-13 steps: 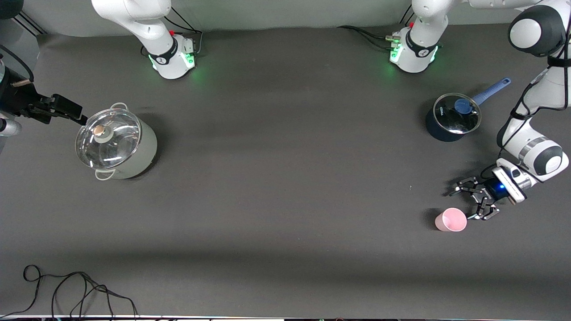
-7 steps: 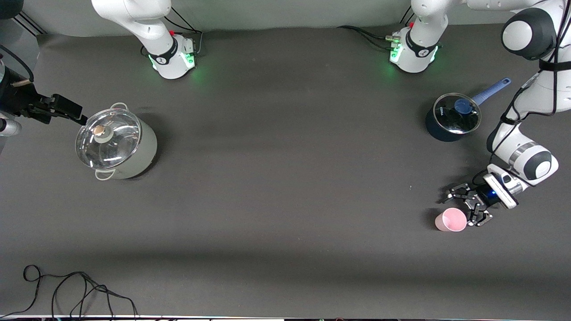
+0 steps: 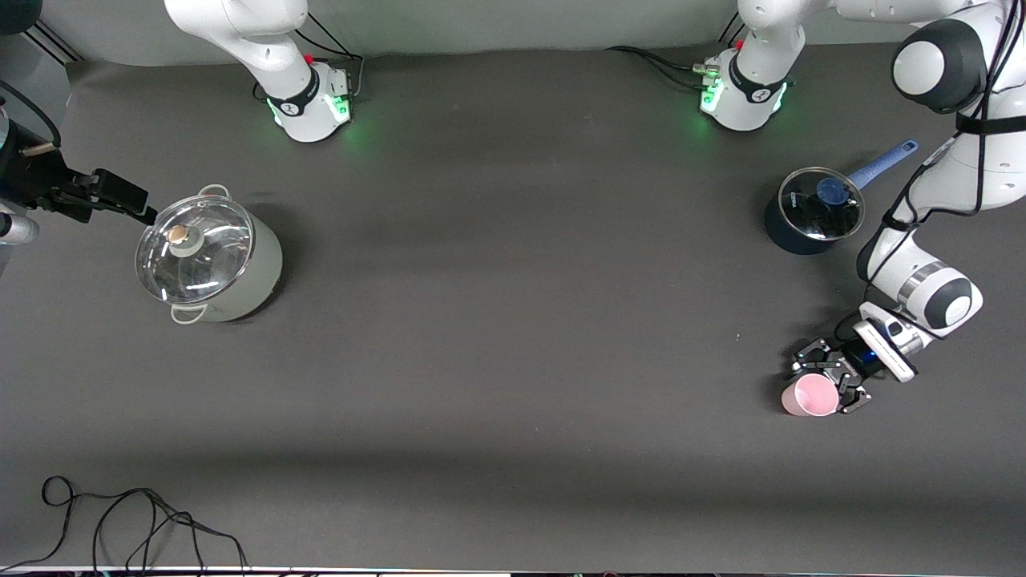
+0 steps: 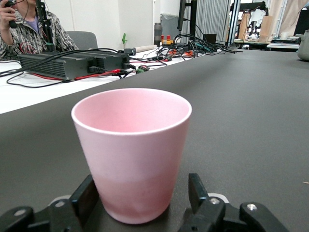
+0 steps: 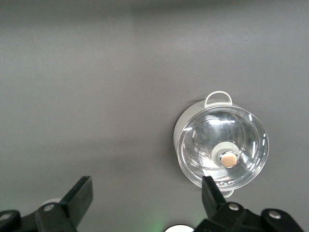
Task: Transfer pink cup from left to right arm
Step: 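Lower the open left gripper around the pink cup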
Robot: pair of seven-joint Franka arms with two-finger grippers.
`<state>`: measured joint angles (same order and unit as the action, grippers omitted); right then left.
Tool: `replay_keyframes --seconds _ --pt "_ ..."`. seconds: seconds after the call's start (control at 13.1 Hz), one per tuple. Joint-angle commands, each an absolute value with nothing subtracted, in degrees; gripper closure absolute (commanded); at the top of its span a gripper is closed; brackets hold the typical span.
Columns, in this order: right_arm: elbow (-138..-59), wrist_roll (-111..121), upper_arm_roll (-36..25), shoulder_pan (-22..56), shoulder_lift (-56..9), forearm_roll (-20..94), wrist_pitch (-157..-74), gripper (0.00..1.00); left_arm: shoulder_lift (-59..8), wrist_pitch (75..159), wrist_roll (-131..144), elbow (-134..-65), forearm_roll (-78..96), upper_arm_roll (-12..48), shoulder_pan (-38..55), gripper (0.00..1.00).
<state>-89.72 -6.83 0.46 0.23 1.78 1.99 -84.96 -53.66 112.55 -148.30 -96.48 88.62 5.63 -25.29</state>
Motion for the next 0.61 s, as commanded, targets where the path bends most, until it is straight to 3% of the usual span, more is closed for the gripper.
replay_keyframes --seconds 0.0,0.23,0.38,0.54 --pt "-88.2 -5.6 0.2 0.2 1.1 2.4 -83.8 0.00 -53.9 113.4 -149.6 -96.2 90.2 5.5 -24.6 0.42" --pt "-88.1 -5.9 0.2 -0.1 0.8 2.4 -83.8 0.00 -53.8 113.5 -149.3 -96.2 90.2 5.7 -24.6 0.66" --pt "-88.2 -5.6 0.2 -0.2 0.1 2.4 -83.8 0.00 -53.1 113.6 -148.3 -96.3 90.2 5.8 -24.2 0.71" --pt "-88.1 -5.5 0.1 -0.3 -0.2 2.4 -84.0 0.00 -48.1 115.6 -145.8 -99.9 91.0 6.1 -22.2 0.72"
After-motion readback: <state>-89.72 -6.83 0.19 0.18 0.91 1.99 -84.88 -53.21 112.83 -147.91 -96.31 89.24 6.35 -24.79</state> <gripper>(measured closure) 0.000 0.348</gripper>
